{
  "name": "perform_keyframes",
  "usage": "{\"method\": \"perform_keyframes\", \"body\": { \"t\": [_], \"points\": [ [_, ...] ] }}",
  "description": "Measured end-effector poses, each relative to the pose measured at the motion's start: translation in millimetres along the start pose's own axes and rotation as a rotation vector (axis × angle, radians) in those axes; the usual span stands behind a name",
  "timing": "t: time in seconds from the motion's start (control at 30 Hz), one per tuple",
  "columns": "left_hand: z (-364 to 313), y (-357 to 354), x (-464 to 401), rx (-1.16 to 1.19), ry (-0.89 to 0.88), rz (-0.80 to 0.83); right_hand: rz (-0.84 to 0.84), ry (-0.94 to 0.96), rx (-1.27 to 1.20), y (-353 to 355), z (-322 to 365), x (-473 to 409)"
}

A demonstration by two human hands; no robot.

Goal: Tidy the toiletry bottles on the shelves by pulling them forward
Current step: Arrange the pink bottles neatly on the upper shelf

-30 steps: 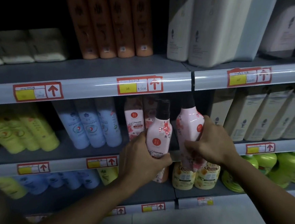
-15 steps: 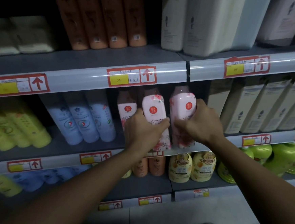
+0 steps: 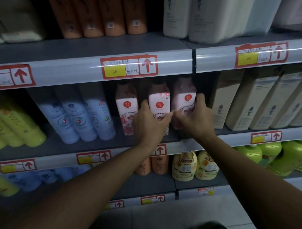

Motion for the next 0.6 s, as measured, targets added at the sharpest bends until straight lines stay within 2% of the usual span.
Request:
{"method": "perform_keyframes", "body": {
  "t": [0.6],
  "points": [
    [-3.8, -12.5, 0.7, 0.043, 0.092, -0.071, -0.003, 0.113, 0.046, -1.9, -1.5, 6.7]
  ]
}}
Point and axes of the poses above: each hand's wrist, its own x-axis away from the middle knuckle, its own y-axis out of the back of the hand, z = x × y, the point moved 2 cm from there along -x, towards the middle knuckle, and after that the axes turned 1 degree about y, right-handed, at the moved point
